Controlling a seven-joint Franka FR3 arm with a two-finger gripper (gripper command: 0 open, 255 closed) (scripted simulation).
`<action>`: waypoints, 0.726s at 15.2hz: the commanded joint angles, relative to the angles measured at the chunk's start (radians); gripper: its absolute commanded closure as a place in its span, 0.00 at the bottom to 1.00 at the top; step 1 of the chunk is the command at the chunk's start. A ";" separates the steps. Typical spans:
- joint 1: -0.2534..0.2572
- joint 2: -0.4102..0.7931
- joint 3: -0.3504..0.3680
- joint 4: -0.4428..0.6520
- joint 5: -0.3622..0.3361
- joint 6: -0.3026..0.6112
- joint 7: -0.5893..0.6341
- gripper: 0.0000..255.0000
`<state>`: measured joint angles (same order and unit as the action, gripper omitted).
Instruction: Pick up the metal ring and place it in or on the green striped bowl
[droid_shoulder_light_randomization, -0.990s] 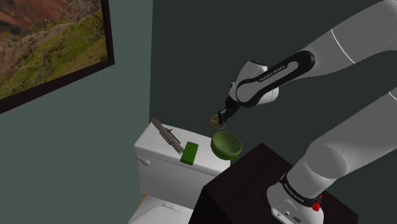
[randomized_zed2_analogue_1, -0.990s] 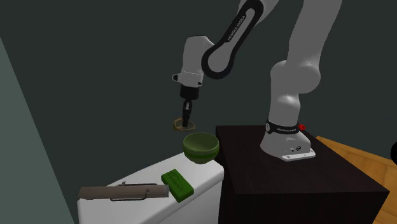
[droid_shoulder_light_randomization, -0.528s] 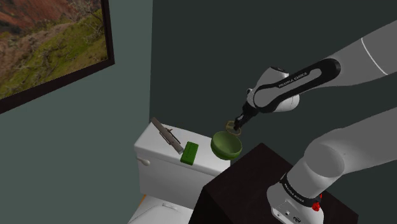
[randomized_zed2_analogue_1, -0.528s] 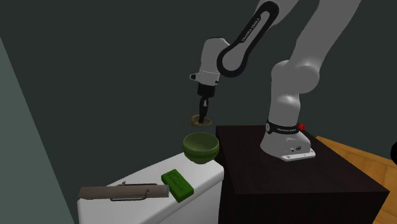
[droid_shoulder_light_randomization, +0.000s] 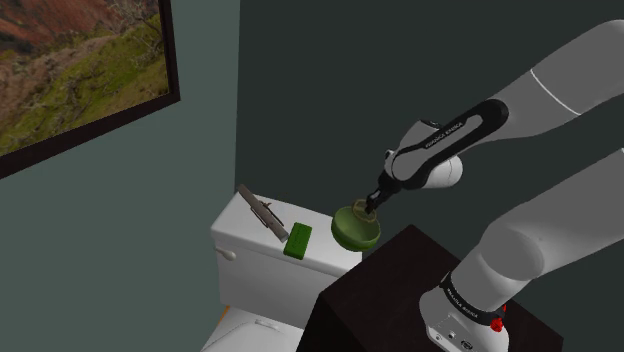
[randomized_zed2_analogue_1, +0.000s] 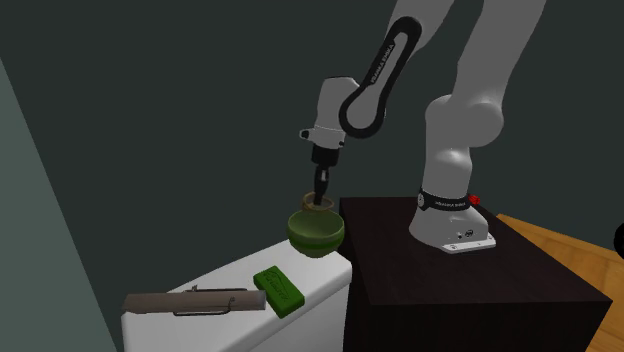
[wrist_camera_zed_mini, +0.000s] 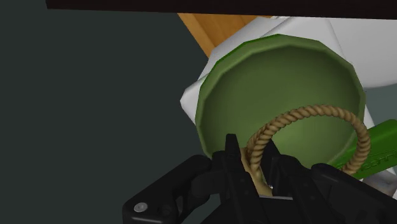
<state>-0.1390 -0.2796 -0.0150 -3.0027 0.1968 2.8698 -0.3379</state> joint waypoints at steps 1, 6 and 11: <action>0.021 0.047 -0.014 -0.001 0.024 0.050 -0.018 1.00; 0.093 0.141 -0.062 0.006 0.110 0.137 -0.084 1.00; 0.093 0.141 -0.062 0.006 0.110 0.137 -0.084 1.00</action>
<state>-0.0464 -0.1386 -0.0763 -2.9966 0.3063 3.0063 -0.4217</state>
